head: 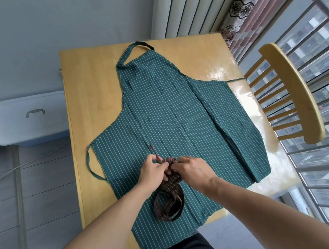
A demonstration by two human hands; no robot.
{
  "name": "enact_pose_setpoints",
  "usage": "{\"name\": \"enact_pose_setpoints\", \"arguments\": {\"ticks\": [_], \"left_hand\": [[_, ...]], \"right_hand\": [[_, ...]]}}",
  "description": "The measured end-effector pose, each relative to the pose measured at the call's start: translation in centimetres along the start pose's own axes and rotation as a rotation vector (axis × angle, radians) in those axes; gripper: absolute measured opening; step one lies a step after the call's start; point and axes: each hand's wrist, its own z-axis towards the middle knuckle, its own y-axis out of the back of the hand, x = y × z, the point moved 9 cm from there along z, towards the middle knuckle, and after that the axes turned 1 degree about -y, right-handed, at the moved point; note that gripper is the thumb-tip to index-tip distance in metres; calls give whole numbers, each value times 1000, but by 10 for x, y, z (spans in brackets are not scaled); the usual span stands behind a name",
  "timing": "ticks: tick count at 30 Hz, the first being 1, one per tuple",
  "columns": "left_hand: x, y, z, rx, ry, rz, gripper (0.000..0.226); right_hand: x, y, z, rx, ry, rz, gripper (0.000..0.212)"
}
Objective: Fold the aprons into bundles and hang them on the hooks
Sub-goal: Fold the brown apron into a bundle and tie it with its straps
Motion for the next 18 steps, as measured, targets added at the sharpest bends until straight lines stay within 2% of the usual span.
{"name": "enact_pose_setpoints", "arguments": {"ticks": [4, 7, 9, 12, 15, 18], "left_hand": [[7, -7, -15, 63, -7, -74, 46], [12, -1, -21, -125, -12, -73, 40], [20, 1, -24, -213, 82, -153, 28], [31, -11, -27, -84, 257, -232, 23], [34, -17, -31, 17, 389, -293, 22], [38, -17, -32, 35, 472, -308, 12]], "right_hand": [[-2, -5, 9, 199, -20, -18, 20], [-14, -11, 14, 360, -162, 159, 22], [-22, -16, 12, 411, -256, 359, 19], [-28, -18, 8, 422, -337, 586, 17], [-30, -21, 5, 375, -366, 602, 16], [-31, -23, 1, 327, -409, 612, 15]]}}
